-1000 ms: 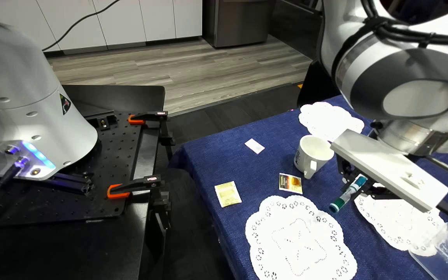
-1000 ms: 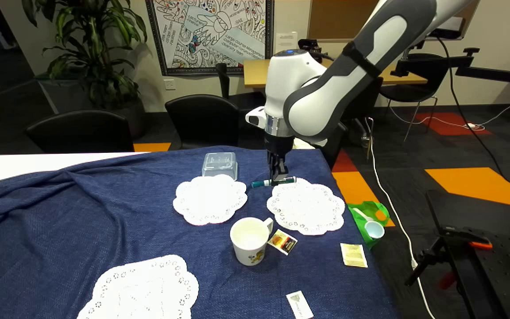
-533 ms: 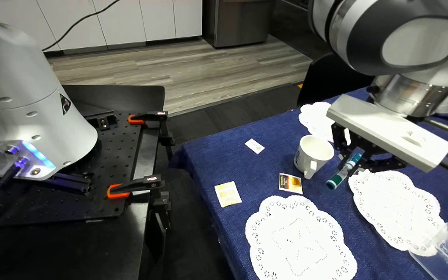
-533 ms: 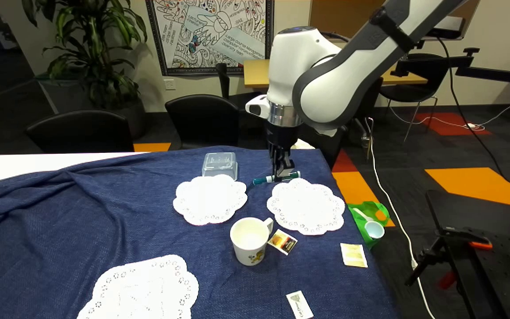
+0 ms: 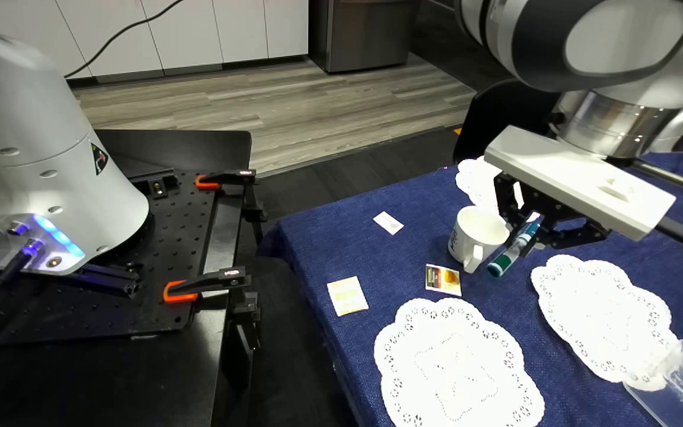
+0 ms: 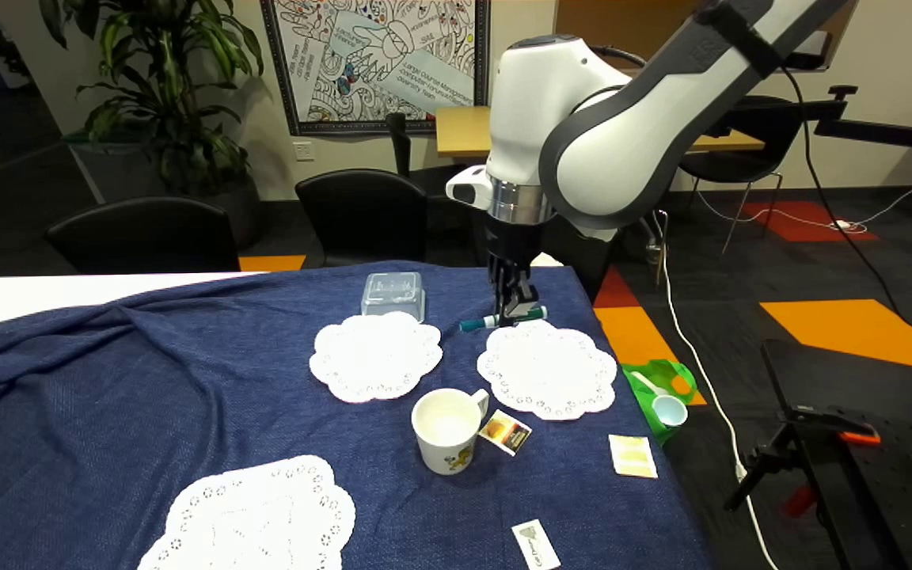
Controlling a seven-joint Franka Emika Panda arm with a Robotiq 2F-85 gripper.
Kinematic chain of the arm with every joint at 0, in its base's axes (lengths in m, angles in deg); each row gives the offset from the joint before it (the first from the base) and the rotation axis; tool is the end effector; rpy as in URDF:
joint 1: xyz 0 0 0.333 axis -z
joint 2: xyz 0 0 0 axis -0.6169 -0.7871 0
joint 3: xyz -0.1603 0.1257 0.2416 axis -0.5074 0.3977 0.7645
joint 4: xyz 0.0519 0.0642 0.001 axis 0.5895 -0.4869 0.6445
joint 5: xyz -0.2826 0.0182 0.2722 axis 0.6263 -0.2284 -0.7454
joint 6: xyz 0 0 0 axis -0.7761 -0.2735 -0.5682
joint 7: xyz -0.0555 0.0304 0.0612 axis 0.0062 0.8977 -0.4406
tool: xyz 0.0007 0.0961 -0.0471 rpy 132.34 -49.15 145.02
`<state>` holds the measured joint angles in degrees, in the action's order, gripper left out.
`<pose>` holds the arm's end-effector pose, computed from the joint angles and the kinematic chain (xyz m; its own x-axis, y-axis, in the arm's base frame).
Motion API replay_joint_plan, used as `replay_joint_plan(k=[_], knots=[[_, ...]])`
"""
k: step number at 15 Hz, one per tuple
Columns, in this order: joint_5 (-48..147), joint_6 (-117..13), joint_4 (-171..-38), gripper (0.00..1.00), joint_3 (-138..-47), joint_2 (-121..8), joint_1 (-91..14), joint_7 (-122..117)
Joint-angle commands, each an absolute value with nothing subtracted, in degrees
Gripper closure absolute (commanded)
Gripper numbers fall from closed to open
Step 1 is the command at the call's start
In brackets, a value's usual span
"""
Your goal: Put the green marker in the mug
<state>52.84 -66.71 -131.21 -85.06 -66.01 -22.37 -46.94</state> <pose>0.5827 -0.1208 0.2136 0.8338 0.5511 0.0336 0.5477 -0.8332 0.0758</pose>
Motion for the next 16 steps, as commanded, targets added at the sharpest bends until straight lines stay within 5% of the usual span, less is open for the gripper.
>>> replay_joint_plan(k=[1, 16], knots=[[50.9, -67.9, -131.6, 0.95, -84.4, -65.6, -22.1, -50.1], [17.5, -67.0, -127.8, 0.95, -66.7, -69.1, -8.1, -108.5]])
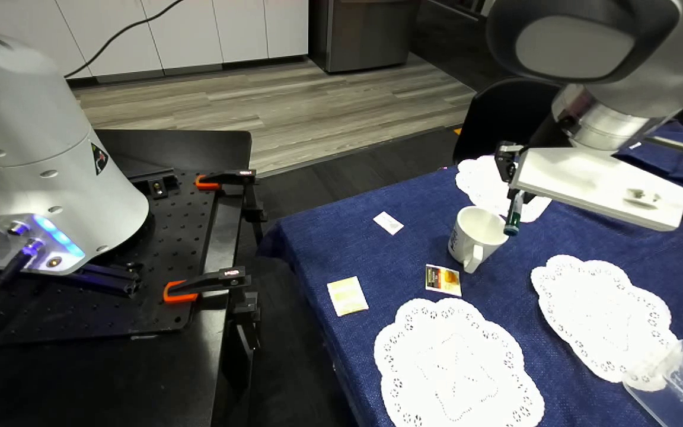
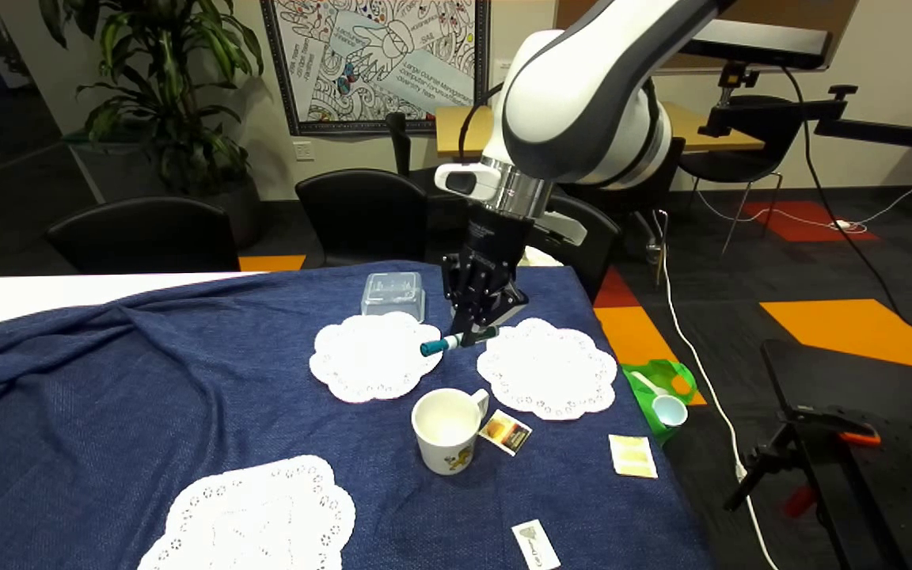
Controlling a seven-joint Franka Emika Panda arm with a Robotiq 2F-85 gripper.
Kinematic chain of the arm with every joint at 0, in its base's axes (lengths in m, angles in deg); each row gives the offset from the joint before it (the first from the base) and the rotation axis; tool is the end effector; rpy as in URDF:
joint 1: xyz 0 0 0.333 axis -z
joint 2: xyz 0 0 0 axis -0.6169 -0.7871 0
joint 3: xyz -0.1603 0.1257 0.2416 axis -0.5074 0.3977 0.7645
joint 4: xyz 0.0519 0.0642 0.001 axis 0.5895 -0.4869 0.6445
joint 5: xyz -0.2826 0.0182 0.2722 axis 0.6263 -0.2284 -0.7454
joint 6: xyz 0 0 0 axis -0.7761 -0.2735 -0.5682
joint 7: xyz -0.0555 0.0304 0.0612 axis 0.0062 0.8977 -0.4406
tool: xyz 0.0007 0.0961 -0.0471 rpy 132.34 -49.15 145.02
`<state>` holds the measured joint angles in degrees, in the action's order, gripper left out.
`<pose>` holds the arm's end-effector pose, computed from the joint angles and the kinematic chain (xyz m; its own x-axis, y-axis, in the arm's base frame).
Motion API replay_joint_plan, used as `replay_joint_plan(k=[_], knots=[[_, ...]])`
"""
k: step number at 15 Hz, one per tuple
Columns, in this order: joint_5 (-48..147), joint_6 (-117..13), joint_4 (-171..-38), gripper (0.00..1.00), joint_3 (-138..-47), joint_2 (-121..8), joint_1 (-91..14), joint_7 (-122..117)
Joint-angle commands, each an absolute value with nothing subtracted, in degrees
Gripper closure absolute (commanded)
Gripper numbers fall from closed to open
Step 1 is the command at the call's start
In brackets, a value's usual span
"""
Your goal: Put the green marker in the mug
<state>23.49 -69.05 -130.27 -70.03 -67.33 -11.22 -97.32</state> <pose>0.5951 -0.0984 0.2213 0.4529 0.8158 0.3597 0.8655 -0.4991 0.0423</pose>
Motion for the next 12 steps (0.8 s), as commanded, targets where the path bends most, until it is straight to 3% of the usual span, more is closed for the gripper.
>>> replay_joint_plan(k=[1, 5, 12], knots=[[14.6, -65.7, -127.1, 0.95, -66.2, -69.4, -7.8, -113.1], [5.6, -58.0, -123.8, 0.95, -67.1, -71.3, -7.8, -129.3], [-1.5, -38.6, -117.5, 0.95, -76.3, -73.8, -12.7, -143.0]])
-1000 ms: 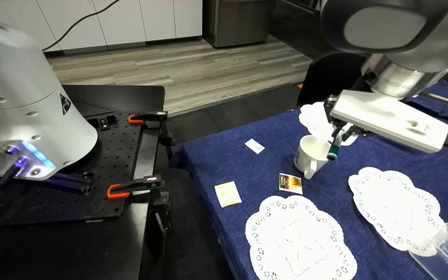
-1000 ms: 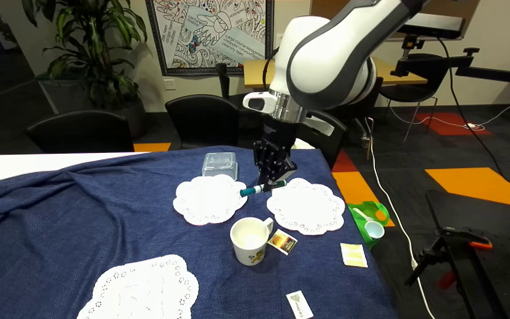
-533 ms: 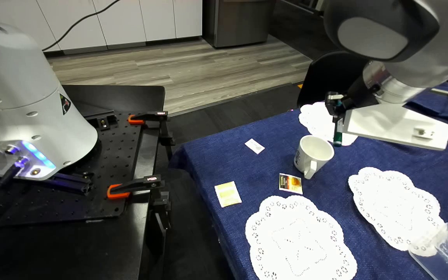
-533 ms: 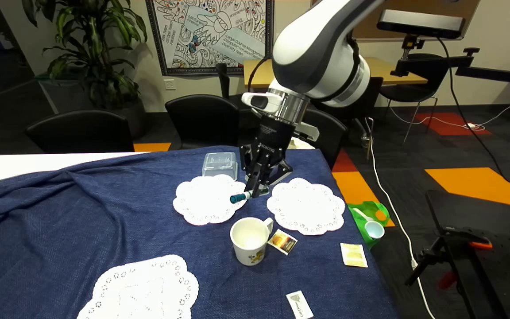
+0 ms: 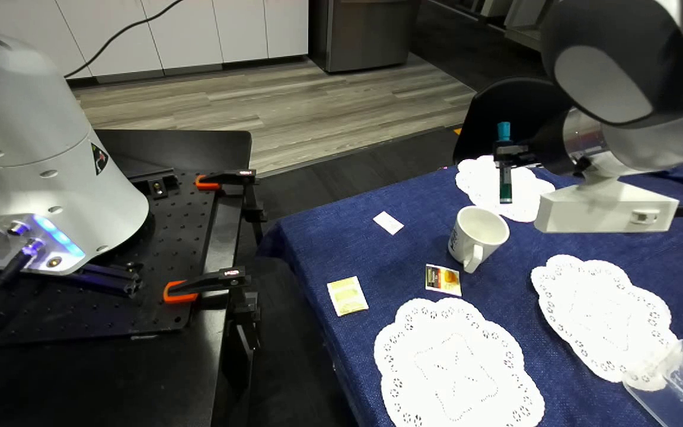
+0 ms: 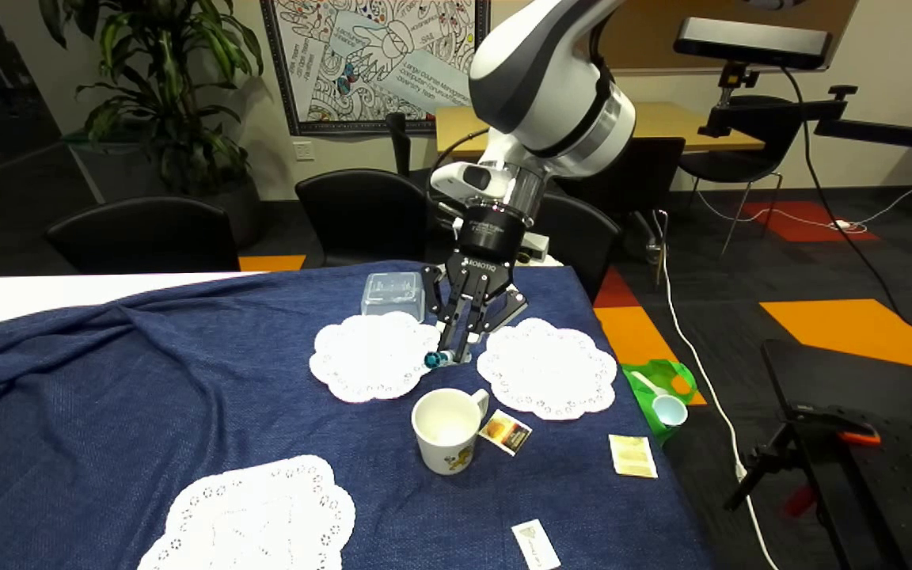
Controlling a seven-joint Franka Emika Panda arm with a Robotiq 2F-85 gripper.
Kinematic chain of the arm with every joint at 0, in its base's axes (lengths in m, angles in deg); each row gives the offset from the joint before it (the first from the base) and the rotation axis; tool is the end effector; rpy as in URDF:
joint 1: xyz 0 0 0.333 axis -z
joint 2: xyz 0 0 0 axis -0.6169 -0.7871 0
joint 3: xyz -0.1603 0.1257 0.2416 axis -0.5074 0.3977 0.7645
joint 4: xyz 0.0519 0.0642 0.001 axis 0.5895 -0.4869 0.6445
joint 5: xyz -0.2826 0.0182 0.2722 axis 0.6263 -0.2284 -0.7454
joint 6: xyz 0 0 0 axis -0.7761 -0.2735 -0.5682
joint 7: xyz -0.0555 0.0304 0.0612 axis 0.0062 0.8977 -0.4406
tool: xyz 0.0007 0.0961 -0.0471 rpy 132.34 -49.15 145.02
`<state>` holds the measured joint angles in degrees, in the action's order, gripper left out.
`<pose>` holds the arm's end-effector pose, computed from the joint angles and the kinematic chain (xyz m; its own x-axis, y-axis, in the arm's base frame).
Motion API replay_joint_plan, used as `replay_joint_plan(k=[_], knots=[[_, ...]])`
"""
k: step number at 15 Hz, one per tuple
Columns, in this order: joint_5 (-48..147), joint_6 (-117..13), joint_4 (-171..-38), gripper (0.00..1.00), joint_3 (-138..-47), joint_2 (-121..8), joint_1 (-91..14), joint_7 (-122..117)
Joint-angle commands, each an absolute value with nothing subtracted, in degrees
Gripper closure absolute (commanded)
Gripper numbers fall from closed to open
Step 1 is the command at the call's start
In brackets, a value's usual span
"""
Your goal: Put the green marker in the mug
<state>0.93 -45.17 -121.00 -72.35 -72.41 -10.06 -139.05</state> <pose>0.6052 -0.1073 0.2052 0.0191 0.7359 0.6768 0.9912 -0.1027 0.0838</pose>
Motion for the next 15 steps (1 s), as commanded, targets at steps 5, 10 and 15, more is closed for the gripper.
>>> replay_joint_plan(k=[5, 10, 15], knots=[[-1.4, -26.2, -111.9, 0.95, -81.5, -76.9, -15.0, -148.1], [-2.4, -27.1, -112.9, 0.81, -83.5, -76.6, -16.7, -147.7], [-6.3, -27.7, -111.6, 0.95, -84.4, -78.5, -16.8, -151.4]])
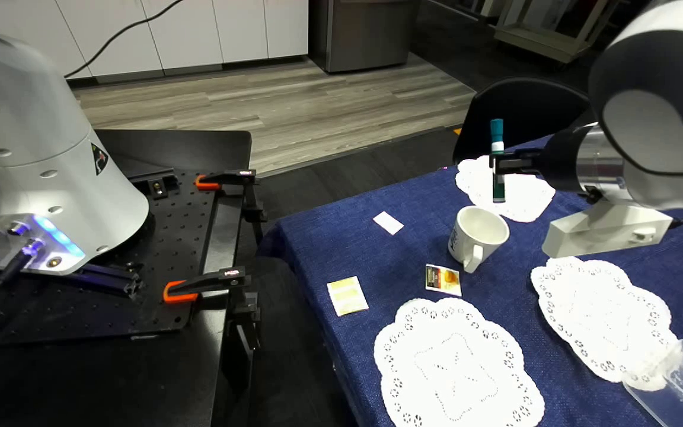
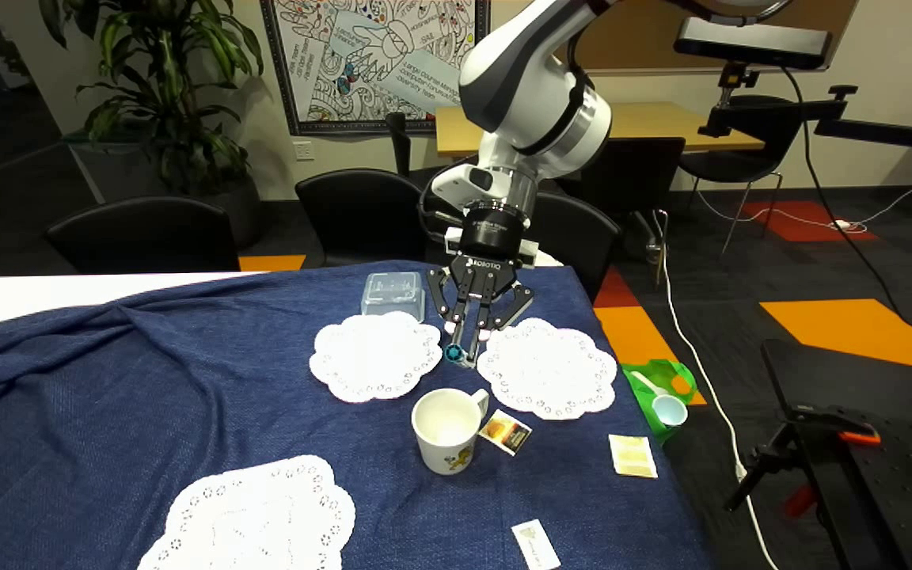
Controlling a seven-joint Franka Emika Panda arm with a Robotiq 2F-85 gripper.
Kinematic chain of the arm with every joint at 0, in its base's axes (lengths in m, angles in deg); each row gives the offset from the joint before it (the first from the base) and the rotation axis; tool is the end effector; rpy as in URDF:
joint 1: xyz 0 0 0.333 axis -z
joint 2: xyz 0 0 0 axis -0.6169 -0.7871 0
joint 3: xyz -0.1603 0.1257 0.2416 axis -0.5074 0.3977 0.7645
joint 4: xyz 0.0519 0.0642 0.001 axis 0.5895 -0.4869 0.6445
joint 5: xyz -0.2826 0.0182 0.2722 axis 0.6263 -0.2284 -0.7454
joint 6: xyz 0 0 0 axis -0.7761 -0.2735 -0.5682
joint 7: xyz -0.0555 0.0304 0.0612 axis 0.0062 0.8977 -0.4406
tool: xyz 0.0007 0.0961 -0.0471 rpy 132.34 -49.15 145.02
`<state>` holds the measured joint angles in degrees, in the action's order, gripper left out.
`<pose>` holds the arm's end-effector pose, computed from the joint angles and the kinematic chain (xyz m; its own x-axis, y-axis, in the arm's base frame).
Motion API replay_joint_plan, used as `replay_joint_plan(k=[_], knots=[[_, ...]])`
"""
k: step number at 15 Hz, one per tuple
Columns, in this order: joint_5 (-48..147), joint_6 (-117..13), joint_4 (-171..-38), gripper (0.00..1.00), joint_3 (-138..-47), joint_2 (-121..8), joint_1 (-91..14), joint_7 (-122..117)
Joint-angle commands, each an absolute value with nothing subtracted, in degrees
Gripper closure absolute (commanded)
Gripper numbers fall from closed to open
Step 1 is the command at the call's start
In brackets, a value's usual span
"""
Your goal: Put the green marker in the mug
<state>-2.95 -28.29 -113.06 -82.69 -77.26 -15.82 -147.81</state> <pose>0.6113 -0.1264 0.1893 -0.0845 0.6250 0.7761 0.9962 0.0382 0.0777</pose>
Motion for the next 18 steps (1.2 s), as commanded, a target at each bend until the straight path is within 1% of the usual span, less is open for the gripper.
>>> replay_joint_plan(k=[1, 5, 6, 11, 13, 14, 18], knots=[[-7.5, -27.0, -111.3, 0.95, -84.5, -79.1, -16.6, -152.9], [-10.9, -25.2, -110.4, 0.95, -85.4, -81.2, -16.5, -157.8], [-8.8, -26.3, -109.5, 0.95, -80.8, -82.1, -12.8, -156.5], [-6.7, -24.6, -105.7, 0.95, -74.7, -86.5, -7.6, -155.9], [-8.2, -23.1, -105.9, 0.95, -75.7, -87.4, -7.8, -155.7], [-10.9, -20.6, -105.4, 0.95, -80.3, -87.4, -11.3, -155.8], [-13.6, -16.8, -104.9, 0.95, -84.4, -89.1, -13.1, -154.9]])
